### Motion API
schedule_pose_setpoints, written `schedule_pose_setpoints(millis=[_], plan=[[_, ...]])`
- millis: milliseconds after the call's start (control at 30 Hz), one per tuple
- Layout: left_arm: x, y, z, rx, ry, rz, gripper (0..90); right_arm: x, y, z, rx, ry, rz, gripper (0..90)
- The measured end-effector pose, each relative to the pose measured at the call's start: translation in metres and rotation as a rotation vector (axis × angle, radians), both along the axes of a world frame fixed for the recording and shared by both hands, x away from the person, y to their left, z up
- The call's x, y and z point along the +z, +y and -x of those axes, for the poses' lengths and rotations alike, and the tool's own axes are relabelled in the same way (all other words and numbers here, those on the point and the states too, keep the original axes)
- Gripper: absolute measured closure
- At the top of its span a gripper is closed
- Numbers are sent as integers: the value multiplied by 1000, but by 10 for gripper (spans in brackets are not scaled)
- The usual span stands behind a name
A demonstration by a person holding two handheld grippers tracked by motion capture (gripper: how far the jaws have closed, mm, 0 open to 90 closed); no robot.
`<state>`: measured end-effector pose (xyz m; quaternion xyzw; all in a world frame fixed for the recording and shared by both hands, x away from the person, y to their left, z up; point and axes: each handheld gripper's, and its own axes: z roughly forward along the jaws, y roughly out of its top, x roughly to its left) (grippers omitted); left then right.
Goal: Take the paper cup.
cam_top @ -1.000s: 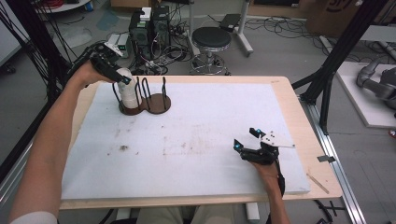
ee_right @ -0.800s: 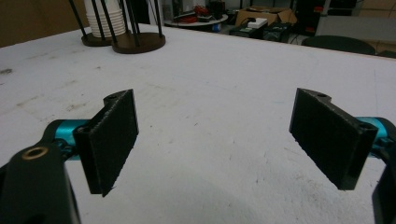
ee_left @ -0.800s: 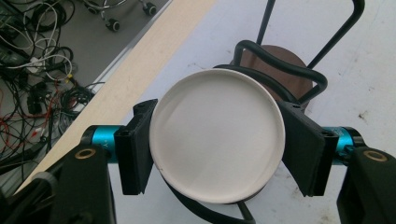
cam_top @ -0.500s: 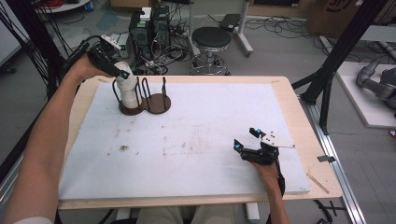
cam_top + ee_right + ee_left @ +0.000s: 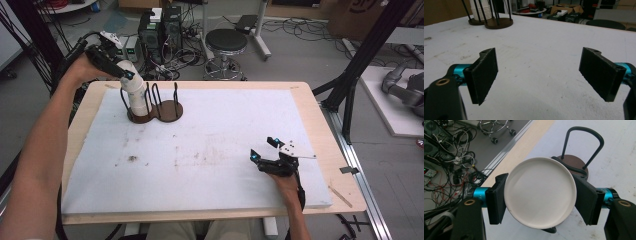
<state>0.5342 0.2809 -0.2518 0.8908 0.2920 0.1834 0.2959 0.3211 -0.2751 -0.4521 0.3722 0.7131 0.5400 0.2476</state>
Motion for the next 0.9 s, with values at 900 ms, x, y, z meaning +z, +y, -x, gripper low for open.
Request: schedule_pose_setpoints(millis=[900], plan=[[29,-4,25,-33,-76,44,338,0,0,0,3,0,1,157]])
